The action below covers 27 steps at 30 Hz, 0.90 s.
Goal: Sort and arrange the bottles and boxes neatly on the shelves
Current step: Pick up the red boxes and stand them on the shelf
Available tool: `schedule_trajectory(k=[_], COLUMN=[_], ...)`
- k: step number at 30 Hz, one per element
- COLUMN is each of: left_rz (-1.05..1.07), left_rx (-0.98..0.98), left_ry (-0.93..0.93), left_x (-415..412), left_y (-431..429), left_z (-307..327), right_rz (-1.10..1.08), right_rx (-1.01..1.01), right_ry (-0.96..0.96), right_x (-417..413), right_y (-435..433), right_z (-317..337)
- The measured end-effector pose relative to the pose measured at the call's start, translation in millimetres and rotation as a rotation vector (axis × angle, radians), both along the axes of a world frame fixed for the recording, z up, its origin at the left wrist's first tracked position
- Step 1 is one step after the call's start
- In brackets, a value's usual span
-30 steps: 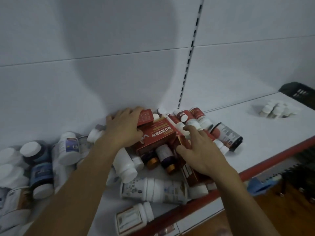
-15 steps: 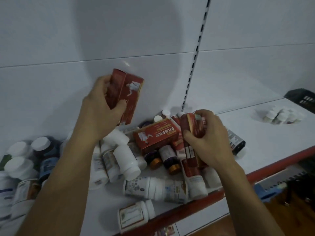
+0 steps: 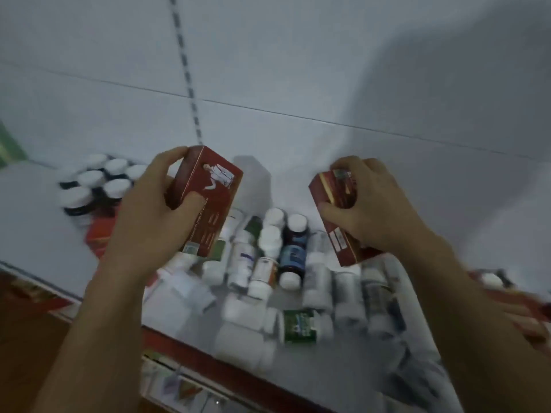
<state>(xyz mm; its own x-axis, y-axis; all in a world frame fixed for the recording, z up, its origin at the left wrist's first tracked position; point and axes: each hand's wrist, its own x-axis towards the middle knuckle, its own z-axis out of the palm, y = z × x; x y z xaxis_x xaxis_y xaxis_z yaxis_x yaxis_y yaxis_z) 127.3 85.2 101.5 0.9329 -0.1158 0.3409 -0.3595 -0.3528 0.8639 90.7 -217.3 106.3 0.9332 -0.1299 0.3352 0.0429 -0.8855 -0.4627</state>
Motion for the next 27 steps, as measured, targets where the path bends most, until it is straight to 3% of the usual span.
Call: schedule_trajectory(k=[4, 9, 16, 23, 27], left_rz=[0.256, 0.402, 0.344, 0.331, 0.442], left_rx=[-0.083, -0.163, -0.220, -0.045, 0.082], left_ry=[0.015, 0.035, 0.147, 0.145, 0.033], left_x=[-4, 12, 95, 175, 208], left_y=[105, 210, 305, 360, 387], left_z=[0, -9, -18, -51, -63], right_rz=[0.260, 0.418, 0.319, 0.371, 0.439], right_rx=[-0.008, 0.046, 0.083, 0.326, 0.226], right_ry=[0.062, -0.006, -0.108, -0.073, -0.011], right_x=[63, 116, 169, 211, 237], right_y=[98, 204, 304, 382, 419], right_z=[-1, 8, 23, 4, -13])
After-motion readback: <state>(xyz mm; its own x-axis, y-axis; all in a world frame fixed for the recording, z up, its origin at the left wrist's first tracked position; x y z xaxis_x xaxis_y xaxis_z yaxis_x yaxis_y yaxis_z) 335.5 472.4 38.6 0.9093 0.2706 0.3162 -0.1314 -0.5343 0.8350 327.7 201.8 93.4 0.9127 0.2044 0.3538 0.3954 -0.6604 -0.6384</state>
